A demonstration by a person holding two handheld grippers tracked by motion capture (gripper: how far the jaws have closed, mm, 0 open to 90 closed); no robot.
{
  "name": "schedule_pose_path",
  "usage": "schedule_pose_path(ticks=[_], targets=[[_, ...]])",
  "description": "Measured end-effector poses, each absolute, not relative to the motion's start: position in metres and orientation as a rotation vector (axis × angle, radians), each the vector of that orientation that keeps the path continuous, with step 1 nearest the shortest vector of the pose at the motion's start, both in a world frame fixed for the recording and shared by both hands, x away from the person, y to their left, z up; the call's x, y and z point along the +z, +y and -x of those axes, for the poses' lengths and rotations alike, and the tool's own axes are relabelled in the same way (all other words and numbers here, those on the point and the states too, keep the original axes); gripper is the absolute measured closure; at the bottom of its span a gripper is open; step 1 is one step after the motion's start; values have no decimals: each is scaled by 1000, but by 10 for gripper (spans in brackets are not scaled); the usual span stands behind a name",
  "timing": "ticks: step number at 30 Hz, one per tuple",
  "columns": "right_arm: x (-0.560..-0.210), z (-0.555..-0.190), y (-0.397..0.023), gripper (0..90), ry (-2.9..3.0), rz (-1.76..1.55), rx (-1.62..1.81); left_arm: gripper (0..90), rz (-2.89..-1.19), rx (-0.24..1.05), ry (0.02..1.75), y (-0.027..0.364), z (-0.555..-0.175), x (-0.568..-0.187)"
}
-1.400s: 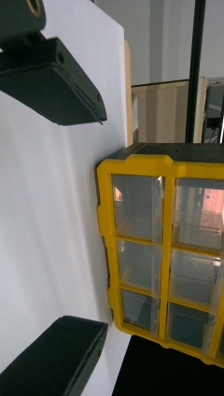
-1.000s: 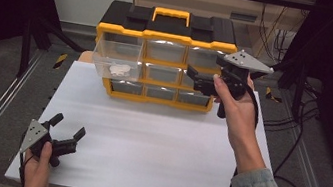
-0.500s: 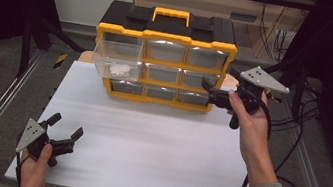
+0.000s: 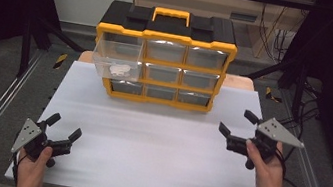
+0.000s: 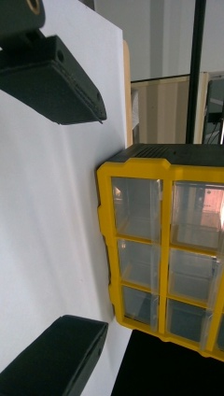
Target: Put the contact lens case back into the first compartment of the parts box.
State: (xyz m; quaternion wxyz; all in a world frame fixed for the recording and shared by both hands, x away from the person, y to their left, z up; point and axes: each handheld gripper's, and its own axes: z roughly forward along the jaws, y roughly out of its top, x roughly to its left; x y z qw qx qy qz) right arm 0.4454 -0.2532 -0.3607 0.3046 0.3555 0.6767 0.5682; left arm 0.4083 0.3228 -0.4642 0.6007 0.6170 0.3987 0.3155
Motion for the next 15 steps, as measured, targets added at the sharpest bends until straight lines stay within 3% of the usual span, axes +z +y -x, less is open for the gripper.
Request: schedule_pose_path(ticks=[11,15], targets=[[-446,-423,-279,68,1764,-1107,1554,12,-1497,706,881,311,-403,-466],[-456,-425,-275,77,1785,-1133,1531,19,-1538,652,889,309,-405,-468]])
